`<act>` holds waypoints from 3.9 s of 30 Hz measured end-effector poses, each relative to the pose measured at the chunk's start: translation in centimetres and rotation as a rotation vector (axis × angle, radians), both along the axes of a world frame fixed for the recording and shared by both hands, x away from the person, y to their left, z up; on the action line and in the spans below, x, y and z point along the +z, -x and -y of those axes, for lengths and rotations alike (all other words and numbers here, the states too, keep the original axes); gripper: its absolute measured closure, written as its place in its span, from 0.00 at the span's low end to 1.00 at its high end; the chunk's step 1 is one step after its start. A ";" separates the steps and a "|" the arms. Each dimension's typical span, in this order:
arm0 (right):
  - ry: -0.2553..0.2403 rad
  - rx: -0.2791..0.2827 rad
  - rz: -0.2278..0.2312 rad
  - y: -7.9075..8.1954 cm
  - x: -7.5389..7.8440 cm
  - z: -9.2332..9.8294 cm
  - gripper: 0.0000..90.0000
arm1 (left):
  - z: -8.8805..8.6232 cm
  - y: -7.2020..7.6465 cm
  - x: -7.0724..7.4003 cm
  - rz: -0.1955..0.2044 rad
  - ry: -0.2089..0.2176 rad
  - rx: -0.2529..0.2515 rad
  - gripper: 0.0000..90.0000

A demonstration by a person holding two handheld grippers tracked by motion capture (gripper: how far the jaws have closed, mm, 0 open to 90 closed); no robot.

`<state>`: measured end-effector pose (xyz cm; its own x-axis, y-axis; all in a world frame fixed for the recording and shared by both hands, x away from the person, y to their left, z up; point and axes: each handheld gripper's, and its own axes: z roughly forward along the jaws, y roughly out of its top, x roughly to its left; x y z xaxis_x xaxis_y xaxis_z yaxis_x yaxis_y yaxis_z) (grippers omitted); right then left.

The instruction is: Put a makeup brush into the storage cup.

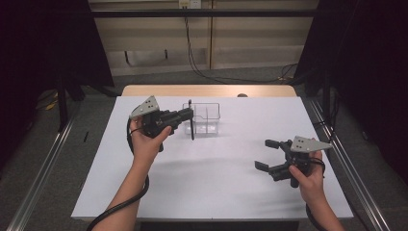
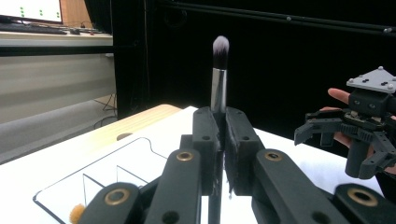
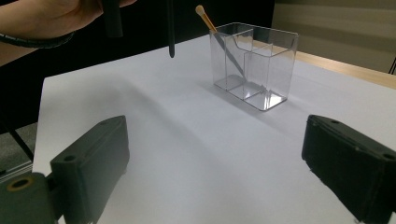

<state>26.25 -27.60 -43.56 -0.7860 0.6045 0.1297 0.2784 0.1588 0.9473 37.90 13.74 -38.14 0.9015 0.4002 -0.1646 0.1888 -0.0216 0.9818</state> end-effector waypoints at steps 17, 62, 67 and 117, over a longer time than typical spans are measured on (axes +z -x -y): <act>-0.003 -0.009 -0.008 0.6 -0.6 0.7 0.08 | -0.3 -0.4 0.3 0.009 0.006 0.015 0.93; -0.018 -0.022 -0.018 1.2 -1.4 1.7 0.09 | 0.0 -4.7 2.4 0.047 0.011 0.137 0.93; -0.018 -0.024 -0.016 1.2 -1.4 1.7 0.09 | 0.2 -5.3 2.3 0.050 -0.001 0.157 0.93; 0.003 0.000 -0.014 1.3 -1.5 1.5 0.09 | 1.4 -7.1 -0.2 0.018 -0.016 0.227 0.93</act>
<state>24.93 -29.10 -45.08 -0.7842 0.6047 0.1394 0.2920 0.1613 0.9427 44.95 12.37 -38.30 0.7907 0.5957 -0.1413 0.1730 0.0040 0.9849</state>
